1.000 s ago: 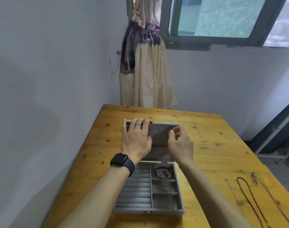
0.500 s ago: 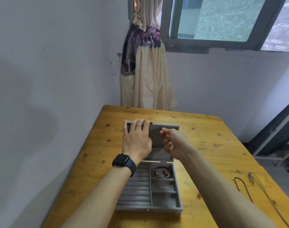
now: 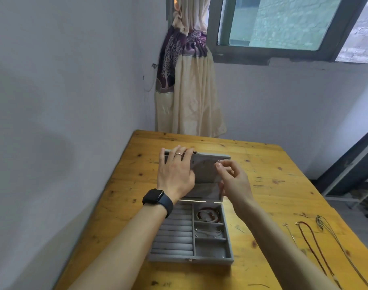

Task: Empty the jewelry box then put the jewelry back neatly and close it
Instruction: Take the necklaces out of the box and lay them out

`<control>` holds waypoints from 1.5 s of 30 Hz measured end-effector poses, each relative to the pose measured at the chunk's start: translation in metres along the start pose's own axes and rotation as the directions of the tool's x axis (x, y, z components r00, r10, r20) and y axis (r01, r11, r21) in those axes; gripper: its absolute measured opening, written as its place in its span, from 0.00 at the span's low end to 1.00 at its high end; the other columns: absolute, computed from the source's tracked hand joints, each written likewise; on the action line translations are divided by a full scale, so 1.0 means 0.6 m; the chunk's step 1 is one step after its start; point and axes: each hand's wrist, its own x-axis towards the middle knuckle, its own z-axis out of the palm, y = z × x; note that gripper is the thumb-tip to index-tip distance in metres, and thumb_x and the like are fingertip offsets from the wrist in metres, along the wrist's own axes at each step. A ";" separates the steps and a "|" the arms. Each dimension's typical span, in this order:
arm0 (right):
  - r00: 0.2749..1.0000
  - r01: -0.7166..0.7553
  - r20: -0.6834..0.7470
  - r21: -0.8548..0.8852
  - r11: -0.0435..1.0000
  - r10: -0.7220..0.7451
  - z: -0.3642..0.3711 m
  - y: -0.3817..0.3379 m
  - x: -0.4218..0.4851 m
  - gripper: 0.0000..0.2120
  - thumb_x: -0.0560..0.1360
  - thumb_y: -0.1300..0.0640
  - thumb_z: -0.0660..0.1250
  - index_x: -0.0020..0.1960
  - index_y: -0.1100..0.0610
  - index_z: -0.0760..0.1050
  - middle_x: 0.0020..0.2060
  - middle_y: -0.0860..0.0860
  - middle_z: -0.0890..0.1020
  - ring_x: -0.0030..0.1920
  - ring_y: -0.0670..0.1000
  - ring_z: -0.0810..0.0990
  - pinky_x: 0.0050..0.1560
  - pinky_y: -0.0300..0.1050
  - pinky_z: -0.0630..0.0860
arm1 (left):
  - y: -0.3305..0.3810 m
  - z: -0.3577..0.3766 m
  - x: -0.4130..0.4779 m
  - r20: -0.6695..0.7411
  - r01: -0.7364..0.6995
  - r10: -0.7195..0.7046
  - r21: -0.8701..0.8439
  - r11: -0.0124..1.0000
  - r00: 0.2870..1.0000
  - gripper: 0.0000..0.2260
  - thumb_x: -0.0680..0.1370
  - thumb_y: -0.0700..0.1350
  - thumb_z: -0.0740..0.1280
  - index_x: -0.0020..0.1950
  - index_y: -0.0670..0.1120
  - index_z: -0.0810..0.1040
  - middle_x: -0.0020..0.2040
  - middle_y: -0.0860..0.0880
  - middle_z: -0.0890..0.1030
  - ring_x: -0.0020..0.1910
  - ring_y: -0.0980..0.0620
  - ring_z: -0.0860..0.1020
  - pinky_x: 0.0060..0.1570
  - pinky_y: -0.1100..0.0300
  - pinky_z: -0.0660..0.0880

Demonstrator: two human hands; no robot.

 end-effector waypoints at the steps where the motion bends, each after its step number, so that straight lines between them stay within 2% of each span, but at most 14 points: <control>1: 0.999 0.053 0.018 -0.059 0.997 -0.052 -0.008 -0.001 -0.007 0.05 0.81 0.52 0.65 0.49 0.53 0.77 0.39 0.49 0.77 0.32 0.47 0.72 0.29 0.37 0.69 | 0.002 -0.005 0.001 -0.011 0.010 -0.011 -0.070 0.998 1.000 0.27 0.77 0.48 0.64 0.76 0.52 0.64 0.74 0.51 0.69 0.77 0.50 0.60 0.77 0.41 0.47; 3: 0.991 0.130 0.054 -0.153 0.980 -0.123 -0.027 -0.004 -0.021 0.04 0.81 0.52 0.65 0.49 0.50 0.77 0.43 0.48 0.80 0.34 0.45 0.74 0.31 0.35 0.71 | 0.009 -0.016 0.000 -0.077 -0.004 -0.012 -0.199 0.980 0.997 0.24 0.77 0.48 0.66 0.73 0.53 0.69 0.71 0.52 0.73 0.75 0.50 0.64 0.77 0.41 0.54; 5: 0.983 0.174 0.090 -0.185 0.967 -0.159 -0.044 -0.006 -0.036 0.03 0.81 0.52 0.65 0.49 0.50 0.77 0.45 0.48 0.80 0.34 0.43 0.75 0.32 0.34 0.71 | 0.022 -0.030 -0.007 -0.126 -0.036 -0.003 -0.304 0.952 0.992 0.19 0.77 0.48 0.66 0.67 0.55 0.75 0.63 0.55 0.78 0.67 0.53 0.71 0.71 0.48 0.64; 8: 0.974 0.192 0.151 -0.144 0.971 -0.170 -0.066 -0.017 -0.056 0.03 0.81 0.55 0.65 0.50 0.53 0.76 0.46 0.54 0.81 0.32 0.43 0.75 0.30 0.33 0.71 | 0.048 -0.054 -0.022 0.113 0.063 0.001 -0.559 0.827 0.994 0.12 0.78 0.48 0.66 0.61 0.58 0.79 0.53 0.61 0.82 0.56 0.62 0.75 0.57 0.64 0.72; 13: 0.965 0.165 0.232 -0.165 0.972 -0.124 -0.101 -0.037 -0.082 0.05 0.82 0.55 0.64 0.51 0.55 0.76 0.46 0.53 0.84 0.32 0.49 0.76 0.30 0.35 0.72 | 0.075 -0.078 -0.029 0.368 0.203 0.134 -0.741 0.640 0.920 0.12 0.80 0.46 0.68 0.63 0.55 0.81 0.52 0.58 0.85 0.54 0.63 0.80 0.56 0.63 0.75; 16: 0.956 0.122 0.285 -0.184 0.975 -0.066 -0.122 -0.044 -0.099 0.06 0.82 0.54 0.63 0.52 0.55 0.76 0.39 0.53 0.83 0.30 0.49 0.74 0.28 0.38 0.70 | 0.091 -0.085 -0.039 0.458 0.252 0.206 -0.752 0.609 0.865 0.15 0.79 0.44 0.70 0.65 0.53 0.80 0.54 0.57 0.85 0.54 0.63 0.81 0.56 0.64 0.76; 19: 0.950 0.093 0.312 -0.203 0.975 -0.026 -0.144 -0.053 -0.116 0.06 0.82 0.54 0.64 0.51 0.56 0.77 0.37 0.51 0.80 0.30 0.46 0.72 0.28 0.37 0.68 | 0.117 -0.090 -0.059 0.498 0.275 0.260 -0.762 0.587 0.827 0.12 0.78 0.43 0.71 0.61 0.51 0.83 0.51 0.55 0.86 0.52 0.61 0.82 0.56 0.64 0.78; 24: 0.957 0.163 0.279 -0.290 0.943 -0.080 -0.171 -0.064 -0.149 0.07 0.81 0.55 0.65 0.51 0.57 0.80 0.40 0.52 0.84 0.32 0.41 0.77 0.31 0.34 0.72 | 0.156 -0.088 -0.093 0.464 0.264 0.221 -0.766 0.586 0.858 0.07 0.78 0.48 0.71 0.51 0.48 0.86 0.44 0.51 0.87 0.48 0.50 0.84 0.54 0.52 0.81; 27: 0.966 0.172 0.241 -0.329 0.929 -0.093 -0.187 -0.062 -0.165 0.07 0.81 0.55 0.66 0.50 0.57 0.80 0.39 0.50 0.83 0.32 0.41 0.76 0.32 0.36 0.73 | 0.171 -0.090 -0.112 0.479 0.294 0.210 -0.771 0.565 0.853 0.09 0.78 0.50 0.71 0.53 0.47 0.86 0.44 0.51 0.87 0.45 0.53 0.84 0.47 0.58 0.81; 29: 0.970 0.121 0.241 -0.350 0.929 -0.036 -0.202 -0.058 -0.178 0.08 0.81 0.53 0.65 0.51 0.57 0.80 0.38 0.50 0.82 0.31 0.42 0.75 0.31 0.36 0.72 | 0.178 -0.096 -0.123 0.498 0.307 0.211 -0.761 0.571 0.841 0.10 0.77 0.53 0.71 0.53 0.48 0.86 0.45 0.52 0.87 0.45 0.54 0.84 0.43 0.63 0.77; 32: 0.954 0.014 0.286 -0.338 0.941 0.089 -0.221 -0.043 -0.201 0.09 0.80 0.50 0.66 0.53 0.55 0.80 0.38 0.48 0.80 0.31 0.43 0.74 0.29 0.36 0.70 | 0.187 -0.103 -0.129 0.522 0.327 0.206 -0.747 0.579 0.827 0.09 0.78 0.52 0.70 0.53 0.48 0.85 0.45 0.52 0.87 0.47 0.52 0.84 0.45 0.58 0.76; 36: 0.947 -0.039 0.296 -0.282 0.959 0.125 -0.241 -0.021 -0.228 0.09 0.79 0.48 0.67 0.50 0.52 0.83 0.35 0.45 0.78 0.32 0.45 0.72 0.30 0.37 0.69 | 0.210 -0.113 -0.124 0.524 0.315 0.214 -0.739 0.595 0.824 0.08 0.79 0.50 0.70 0.52 0.48 0.85 0.45 0.51 0.87 0.47 0.50 0.84 0.46 0.55 0.75; 40: 0.957 -0.050 0.266 -0.235 0.971 0.114 -0.263 0.014 -0.259 0.08 0.78 0.48 0.68 0.45 0.50 0.83 0.38 0.44 0.80 0.35 0.45 0.74 0.33 0.39 0.70 | 0.230 -0.111 -0.112 0.512 0.325 0.179 -0.739 0.590 0.840 0.08 0.80 0.49 0.69 0.52 0.46 0.84 0.46 0.50 0.86 0.46 0.49 0.85 0.48 0.55 0.76; 45: 0.990 -0.060 0.120 -0.168 0.984 0.080 -0.286 0.056 -0.289 0.07 0.78 0.49 0.69 0.49 0.52 0.82 0.47 0.45 0.82 0.40 0.44 0.80 0.38 0.41 0.75 | 0.244 -0.082 -0.102 0.539 0.392 0.149 -0.750 0.533 0.829 0.09 0.81 0.49 0.67 0.55 0.45 0.82 0.49 0.52 0.87 0.47 0.51 0.85 0.48 0.56 0.76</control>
